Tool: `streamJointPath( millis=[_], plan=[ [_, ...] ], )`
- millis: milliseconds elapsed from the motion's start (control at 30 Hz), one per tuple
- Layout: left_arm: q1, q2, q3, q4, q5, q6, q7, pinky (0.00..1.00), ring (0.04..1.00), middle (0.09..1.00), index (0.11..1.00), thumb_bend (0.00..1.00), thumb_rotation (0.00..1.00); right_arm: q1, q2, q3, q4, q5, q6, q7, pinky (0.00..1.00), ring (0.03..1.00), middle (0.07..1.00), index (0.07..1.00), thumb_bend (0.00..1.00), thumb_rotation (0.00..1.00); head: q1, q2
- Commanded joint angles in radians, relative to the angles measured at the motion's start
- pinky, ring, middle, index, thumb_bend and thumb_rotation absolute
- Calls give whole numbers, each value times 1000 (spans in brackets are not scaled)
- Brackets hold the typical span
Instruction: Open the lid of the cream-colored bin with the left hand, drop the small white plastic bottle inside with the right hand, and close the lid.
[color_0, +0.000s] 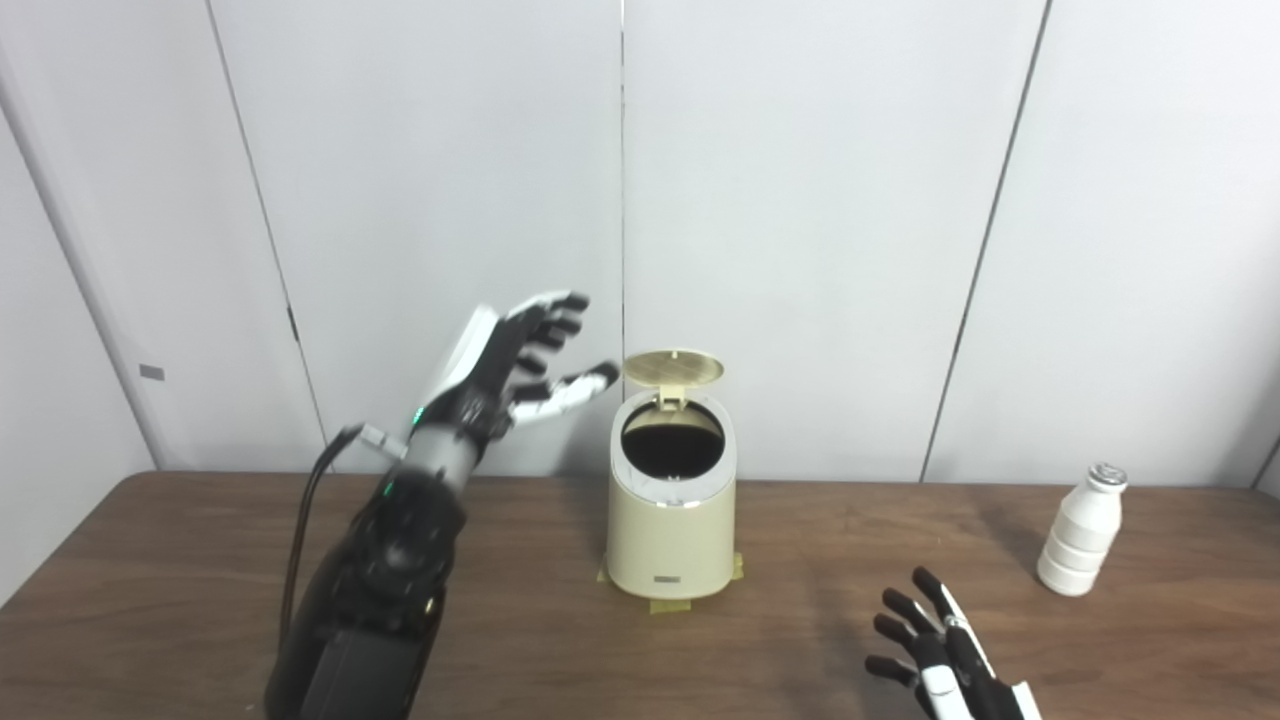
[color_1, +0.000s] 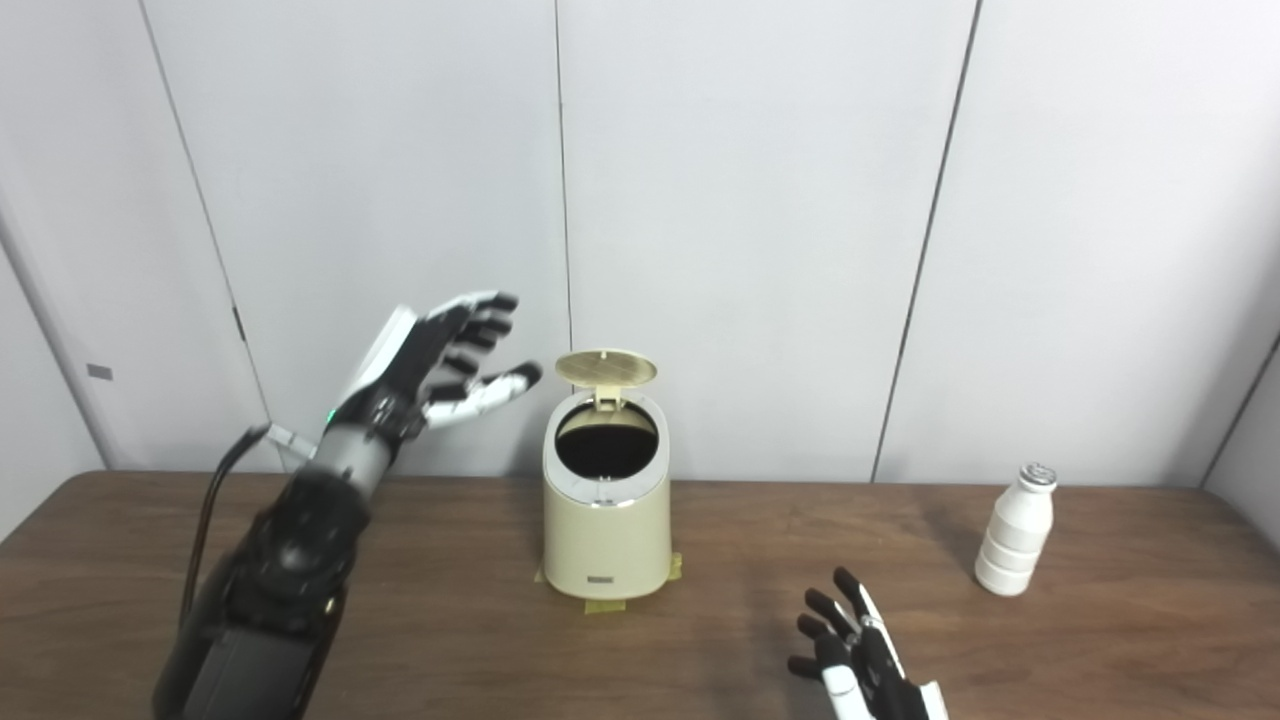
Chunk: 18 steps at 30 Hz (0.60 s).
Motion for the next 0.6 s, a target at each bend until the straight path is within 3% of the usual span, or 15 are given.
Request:
streamJointPath(
  millis=[0, 133, 300, 567],
  plan=[
    [-26, 3, 14, -64, -19, 3, 18, 665, 753, 764, 832, 547, 323, 12, -7, -4, -41, -10, -22, 4, 700, 830, 865, 942, 447, 850, 0, 1],
    [38, -9, 46, -119, -72, 18, 26, 647, 736, 759, 830, 514, 328, 9, -11, -13, -48, -3, -18, 9, 702, 826, 862, 940, 451, 848, 0, 8],
    [114, -29, 87, -183, -147, 51, 22, 721, 772, 797, 844, 484, 408, 3, -15, -32, -62, 10, 0, 13, 700, 833, 863, 943, 468, 833, 3, 14],
    [297, -109, 156, -250, -280, -20, 87, 736, 785, 822, 855, 455, 452, -2, -31, -75, -93, 29, 27, 18, 683, 820, 860, 936, 500, 734, -2, 23]
  ],
)
